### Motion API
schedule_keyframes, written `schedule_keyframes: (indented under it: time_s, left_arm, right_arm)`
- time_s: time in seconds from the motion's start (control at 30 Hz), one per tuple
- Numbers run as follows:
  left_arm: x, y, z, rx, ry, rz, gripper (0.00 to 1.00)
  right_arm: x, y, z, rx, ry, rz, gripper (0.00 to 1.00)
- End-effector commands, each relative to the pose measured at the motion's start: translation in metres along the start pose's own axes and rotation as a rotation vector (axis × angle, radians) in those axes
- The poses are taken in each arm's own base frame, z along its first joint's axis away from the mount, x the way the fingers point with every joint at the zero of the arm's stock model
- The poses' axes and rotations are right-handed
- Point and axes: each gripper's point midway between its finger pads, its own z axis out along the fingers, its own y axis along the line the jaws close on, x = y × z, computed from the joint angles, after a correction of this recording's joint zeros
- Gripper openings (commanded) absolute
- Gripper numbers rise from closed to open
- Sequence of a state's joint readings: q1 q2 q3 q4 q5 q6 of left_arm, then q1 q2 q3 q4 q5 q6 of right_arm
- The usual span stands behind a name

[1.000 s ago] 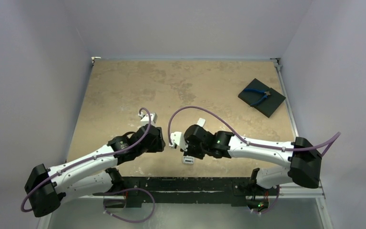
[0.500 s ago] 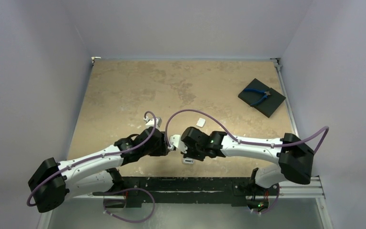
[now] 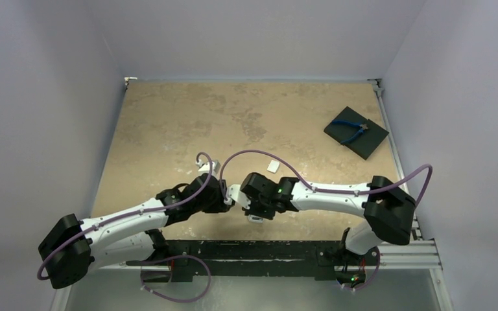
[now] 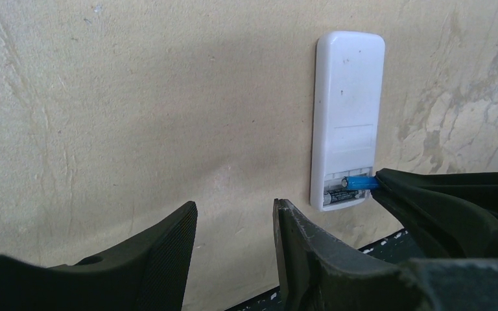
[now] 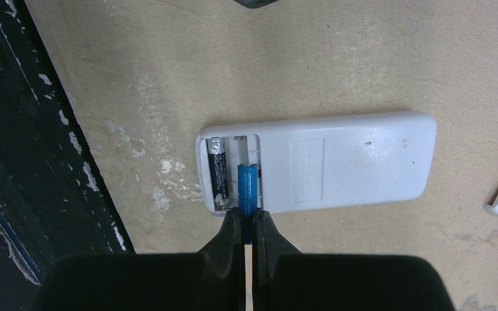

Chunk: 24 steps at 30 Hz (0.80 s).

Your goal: Load the batteries into the remote control

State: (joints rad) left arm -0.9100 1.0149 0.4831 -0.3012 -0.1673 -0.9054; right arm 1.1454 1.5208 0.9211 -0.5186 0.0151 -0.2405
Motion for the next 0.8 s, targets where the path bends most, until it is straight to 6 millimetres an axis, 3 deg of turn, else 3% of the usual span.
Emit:
schedule_keyframes:
  time_s: [0.0,0.37,0.77]
  left_arm:
    - [-0.002,-0.003,0.0,0.025,-0.015,-0.019,0.46]
    - [0.001,-0.003,0.0,0.036,-0.014,-0.023,0.46]
    - [0.004,-0.006,0.002,0.055,-0.001,-0.028,0.46]
  right_arm:
    - [-0.021,0.004,-0.004,-0.028,-0.049,0.018,0.0]
    - [-0.02,0.005,0.005,-0.032,-0.018,0.033,0.0]
    - [-0.024,0.005,0.007,-0.033,-0.024,0.053,0.14]
